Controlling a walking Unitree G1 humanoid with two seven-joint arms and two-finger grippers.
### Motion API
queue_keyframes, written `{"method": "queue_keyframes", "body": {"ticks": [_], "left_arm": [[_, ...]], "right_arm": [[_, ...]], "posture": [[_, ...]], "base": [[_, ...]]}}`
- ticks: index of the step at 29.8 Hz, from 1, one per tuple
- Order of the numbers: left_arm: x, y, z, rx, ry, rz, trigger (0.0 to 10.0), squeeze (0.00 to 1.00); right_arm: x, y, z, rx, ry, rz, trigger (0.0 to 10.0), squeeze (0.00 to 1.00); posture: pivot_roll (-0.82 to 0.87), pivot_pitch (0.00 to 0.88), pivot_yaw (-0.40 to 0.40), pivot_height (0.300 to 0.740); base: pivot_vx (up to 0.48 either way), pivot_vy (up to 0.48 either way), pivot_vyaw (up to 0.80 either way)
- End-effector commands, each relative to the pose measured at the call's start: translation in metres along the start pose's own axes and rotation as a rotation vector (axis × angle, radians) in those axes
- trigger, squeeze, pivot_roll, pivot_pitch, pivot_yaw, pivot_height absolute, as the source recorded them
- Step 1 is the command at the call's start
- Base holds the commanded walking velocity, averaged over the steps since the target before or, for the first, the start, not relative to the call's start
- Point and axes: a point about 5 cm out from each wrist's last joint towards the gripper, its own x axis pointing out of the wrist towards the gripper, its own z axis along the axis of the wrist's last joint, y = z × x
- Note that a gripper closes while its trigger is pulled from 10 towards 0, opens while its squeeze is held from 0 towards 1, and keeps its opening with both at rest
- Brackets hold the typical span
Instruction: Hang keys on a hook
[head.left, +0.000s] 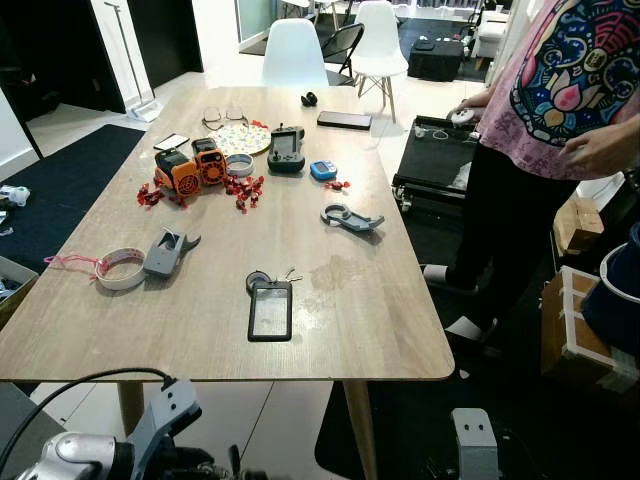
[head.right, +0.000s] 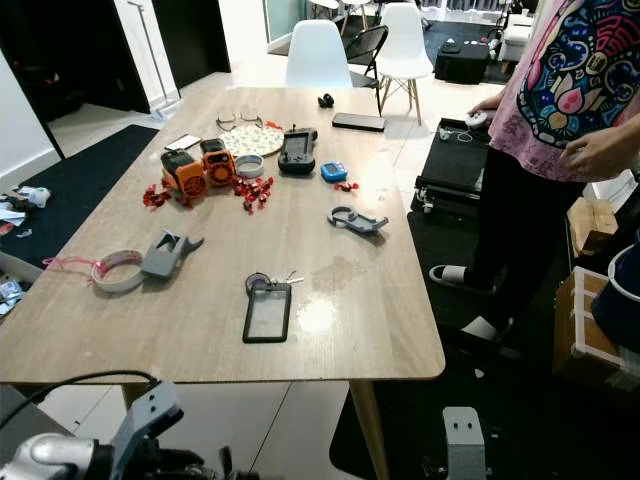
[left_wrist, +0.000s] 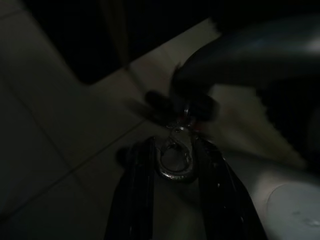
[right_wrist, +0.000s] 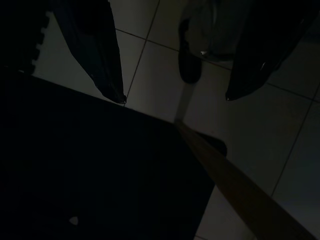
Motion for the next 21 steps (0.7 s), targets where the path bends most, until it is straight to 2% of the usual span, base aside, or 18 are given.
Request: {"method": "queue_keyframes", "body": {"ticks": [1, 2, 3, 4, 5, 9, 13, 15, 16, 17, 19, 20, 21], "left_arm": [[0.006, 0.003, -0.006, 0.001, -0.003, 0.057, 0.0, 0.00], [0.006, 0.003, -0.006, 0.001, -0.003, 0.057, 0.0, 0.00], [0.018, 0.018, -0.032, -0.118, 0.009, 0.330, 0.0, 0.00], [0.021, 0.020, -0.041, -0.158, 0.023, 0.405, 0.0, 0.00], [0.021, 0.020, -0.041, -0.158, 0.023, 0.405, 0.0, 0.00], [0.034, 0.008, -0.065, -0.225, 0.092, 0.479, 0.0, 0.00], [0.037, 0.009, -0.066, -0.281, 0.040, 0.554, 0.0, 0.00], [0.039, 0.014, -0.067, -0.393, -0.051, 0.685, 0.0, 0.00], [0.039, 0.014, -0.067, -0.393, -0.051, 0.685, 0.0, 0.00], [0.039, 0.015, -0.068, -0.443, -0.090, 0.735, 0.0, 0.00], [0.039, 0.015, -0.068, -0.443, -0.090, 0.735, 0.0, 0.00], [0.042, 0.015, -0.069, -0.505, -0.133, 0.770, 0.0, 0.00], [0.042, 0.015, -0.069, -0.505, -0.133, 0.770, 0.0, 0.00]], "right_arm": [[-0.001, 0.001, -0.003, -0.004, 0.012, 0.003, 10.0, 0.00], [-0.001, 0.001, -0.003, -0.004, 0.012, 0.003, 10.0, 0.00], [-0.001, 0.002, -0.004, 0.000, 0.013, 0.002, 10.0, 0.00], [-0.001, 0.002, -0.004, 0.002, 0.014, 0.001, 10.0, 0.00], [-0.001, 0.002, -0.004, 0.002, 0.014, 0.001, 10.0, 0.00], [-0.001, 0.003, -0.006, 0.008, 0.020, 0.000, 10.0, 0.00], [-0.001, 0.004, -0.007, 0.009, 0.023, -0.001, 10.0, 0.00], [-0.002, 0.004, -0.008, 0.008, 0.030, 0.000, 10.0, 0.00], [-0.002, 0.004, -0.008, 0.008, 0.030, 0.000, 10.0, 0.00], [-0.002, 0.004, -0.010, 0.008, 0.035, 0.001, 10.0, 0.00], [-0.002, 0.004, -0.010, 0.008, 0.035, 0.001, 10.0, 0.00], [-0.003, 0.006, -0.013, 0.009, 0.052, 0.004, 10.0, 0.00], [-0.003, 0.006, -0.013, 0.009, 0.052, 0.004, 10.0, 0.00]], "posture": [[0.04, 0.036, -0.001, 0.740], [0.04, 0.036, -0.001, 0.740], [0.03, 0.035, 0.004, 0.740], [0.03, 0.035, 0.004, 0.740], [0.03, 0.035, 0.004, 0.740], [0.03, 0.037, 0.005, 0.740], [0.03, 0.040, 0.003, 0.740], [0.04, 0.041, 0.002, 0.740], [0.04, 0.041, 0.002, 0.740], [0.03, 0.041, 0.002, 0.740], [0.03, 0.041, 0.002, 0.740], [0.03, 0.038, 0.003, 0.740], [0.03, 0.038, 0.003, 0.740]], "base": [[0.000, 0.000, 0.00], [0.000, 0.000, 0.00], [0.000, 0.000, 0.00], [0.000, 0.000, 0.00], [0.000, 0.000, 0.00], [0.000, 0.000, 0.00], [0.000, 0.000, 0.00], [0.000, 0.000, 0.00], [0.000, 0.000, 0.00], [0.000, 0.000, 0.00], [0.000, 0.000, 0.00], [0.000, 0.000, 0.00], [0.000, 0.000, 0.00]]}}
